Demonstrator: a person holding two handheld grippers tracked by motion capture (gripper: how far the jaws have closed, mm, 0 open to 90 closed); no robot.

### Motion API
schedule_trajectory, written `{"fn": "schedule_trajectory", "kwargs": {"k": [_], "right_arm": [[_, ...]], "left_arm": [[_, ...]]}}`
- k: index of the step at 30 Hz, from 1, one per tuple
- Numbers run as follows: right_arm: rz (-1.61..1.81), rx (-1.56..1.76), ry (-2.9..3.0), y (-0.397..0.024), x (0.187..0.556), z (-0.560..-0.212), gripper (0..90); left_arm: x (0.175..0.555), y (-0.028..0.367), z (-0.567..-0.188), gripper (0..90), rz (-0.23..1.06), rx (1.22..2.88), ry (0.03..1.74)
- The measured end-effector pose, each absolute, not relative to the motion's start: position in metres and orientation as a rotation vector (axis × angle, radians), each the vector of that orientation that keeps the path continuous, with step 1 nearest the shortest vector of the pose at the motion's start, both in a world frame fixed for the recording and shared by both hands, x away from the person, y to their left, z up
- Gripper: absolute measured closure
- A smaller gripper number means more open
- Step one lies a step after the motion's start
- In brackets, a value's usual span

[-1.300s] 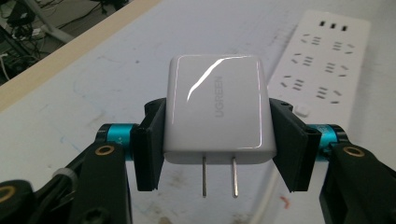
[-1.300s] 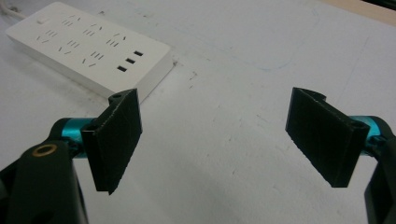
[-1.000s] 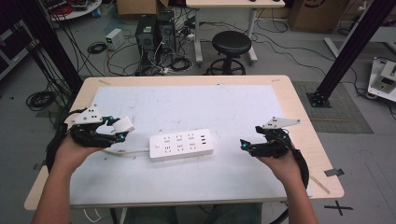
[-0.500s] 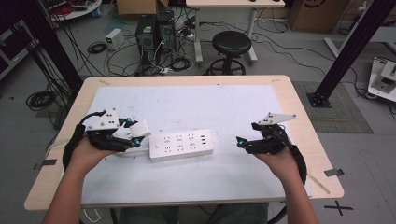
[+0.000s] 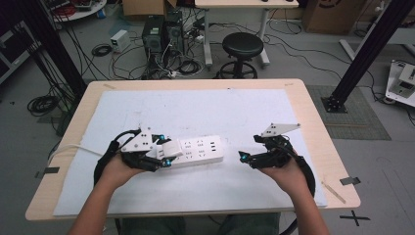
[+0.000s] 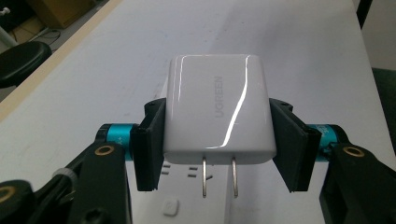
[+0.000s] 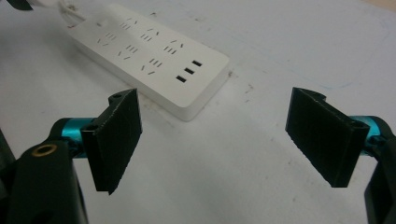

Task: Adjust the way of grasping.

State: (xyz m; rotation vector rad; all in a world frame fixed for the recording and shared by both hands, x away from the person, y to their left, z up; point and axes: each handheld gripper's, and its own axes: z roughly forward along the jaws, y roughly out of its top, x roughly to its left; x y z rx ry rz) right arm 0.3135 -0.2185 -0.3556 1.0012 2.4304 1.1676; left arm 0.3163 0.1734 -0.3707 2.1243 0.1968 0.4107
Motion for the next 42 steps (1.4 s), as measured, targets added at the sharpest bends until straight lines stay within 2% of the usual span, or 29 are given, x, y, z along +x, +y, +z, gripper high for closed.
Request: {"fn": "schedule_trajectory", "kwargs": {"k": [2, 5, 12, 18, 41, 42], "right_arm": [[1.180, 0.996, 2.445, -0.214, 0.312, -0.357, 18.9], [1.220, 0.975, 2.482, -0.200, 0.309, -0.360, 18.9], [1.252, 0.966, 2.518, -0.188, 0.305, -0.364, 18.9], [1.407, 0.954, 2.586, -0.171, 0.299, -0.367, 18.9], [1.770, 1.068, 2.667, -0.144, 0.306, -0.389, 19.3], [1.803, 1.067, 2.659, -0.143, 0.307, -0.391, 25.1]], "left_arm": [[0.316, 0.173, -0.371, 42.5, 0.411, 2.124, 0.197], [0.307, 0.156, -0.377, 42.5, 0.458, 2.114, 0.106], [0.300, 0.145, -0.383, 42.5, 0.495, 2.091, 0.062], [0.289, 0.128, -0.387, 42.5, 0.562, 2.090, -0.041], [0.272, 0.102, -0.390, 42.5, 0.634, 2.035, -0.127], [0.271, 0.101, -0.390, 42.5, 0.643, 2.031, -0.132]]}}
